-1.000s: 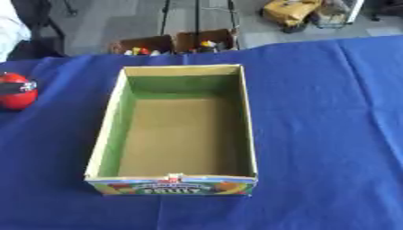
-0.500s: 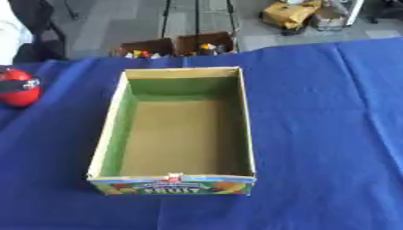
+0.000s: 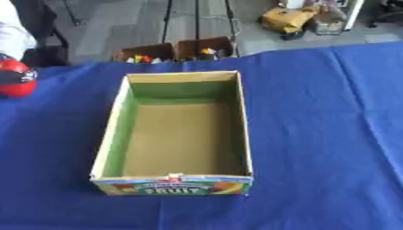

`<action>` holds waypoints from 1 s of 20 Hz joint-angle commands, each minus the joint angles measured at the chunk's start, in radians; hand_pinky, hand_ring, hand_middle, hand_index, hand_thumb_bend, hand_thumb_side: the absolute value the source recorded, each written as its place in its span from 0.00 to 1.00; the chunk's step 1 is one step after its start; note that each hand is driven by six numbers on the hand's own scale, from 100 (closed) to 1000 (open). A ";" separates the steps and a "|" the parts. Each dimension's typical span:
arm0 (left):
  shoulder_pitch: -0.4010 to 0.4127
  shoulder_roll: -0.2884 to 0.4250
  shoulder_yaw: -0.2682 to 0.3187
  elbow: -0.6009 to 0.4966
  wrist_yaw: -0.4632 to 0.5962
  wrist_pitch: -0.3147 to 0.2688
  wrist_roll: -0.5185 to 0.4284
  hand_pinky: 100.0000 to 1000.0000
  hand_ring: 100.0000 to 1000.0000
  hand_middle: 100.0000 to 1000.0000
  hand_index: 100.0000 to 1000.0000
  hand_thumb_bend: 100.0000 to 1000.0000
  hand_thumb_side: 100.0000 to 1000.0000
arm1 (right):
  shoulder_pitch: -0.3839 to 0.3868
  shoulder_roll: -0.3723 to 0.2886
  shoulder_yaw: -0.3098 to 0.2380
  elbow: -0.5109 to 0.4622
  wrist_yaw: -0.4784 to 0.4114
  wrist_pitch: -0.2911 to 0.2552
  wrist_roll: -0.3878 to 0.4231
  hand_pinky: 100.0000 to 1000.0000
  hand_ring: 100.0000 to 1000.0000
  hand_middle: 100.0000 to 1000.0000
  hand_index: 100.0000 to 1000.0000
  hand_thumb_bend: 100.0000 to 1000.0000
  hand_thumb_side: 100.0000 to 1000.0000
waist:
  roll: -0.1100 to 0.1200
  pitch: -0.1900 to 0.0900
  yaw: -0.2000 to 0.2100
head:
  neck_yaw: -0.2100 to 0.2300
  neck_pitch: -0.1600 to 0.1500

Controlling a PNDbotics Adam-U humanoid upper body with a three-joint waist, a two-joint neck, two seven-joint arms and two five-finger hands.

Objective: Pick up objects on the table and place them in the box.

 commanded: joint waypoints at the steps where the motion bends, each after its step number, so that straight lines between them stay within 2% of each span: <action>1: -0.038 0.023 -0.008 -0.042 -0.008 -0.006 -0.012 0.12 0.42 0.53 0.89 0.00 0.40 | -0.005 -0.026 -0.010 -0.015 -0.017 0.003 0.002 0.75 0.79 0.69 0.74 0.00 0.83 | 0.000 -0.045 0.001 | -0.008 0.012; 6: -0.048 0.016 -0.029 -0.078 -0.031 -0.018 -0.027 0.11 0.42 0.52 0.89 0.00 0.39 | -0.004 -0.030 -0.008 -0.015 -0.028 0.003 0.008 0.75 0.79 0.69 0.74 0.00 0.83 | 0.001 -0.072 0.008 | -0.012 0.025; 9: -0.049 0.015 -0.035 -0.089 -0.084 -0.009 -0.022 0.13 0.44 0.53 0.89 0.00 0.39 | -0.010 -0.033 -0.003 -0.015 -0.038 0.001 0.014 0.75 0.79 0.69 0.75 0.00 0.83 | 0.003 -0.086 0.010 | -0.007 0.025; 13: -0.043 0.001 -0.020 -0.066 -0.102 0.002 -0.018 0.10 0.41 0.50 0.89 0.00 0.39 | -0.021 -0.035 0.004 -0.015 -0.050 -0.006 0.024 0.75 0.79 0.69 0.75 0.00 0.83 | 0.002 -0.092 0.005 | 0.003 0.009; 20: -0.051 -0.009 -0.049 -0.100 -0.074 -0.031 -0.030 0.09 0.41 0.50 0.89 0.00 0.39 | -0.010 -0.034 0.000 -0.015 -0.050 -0.008 0.023 0.75 0.79 0.69 0.74 0.00 0.82 | -0.005 -0.096 0.007 | -0.003 0.021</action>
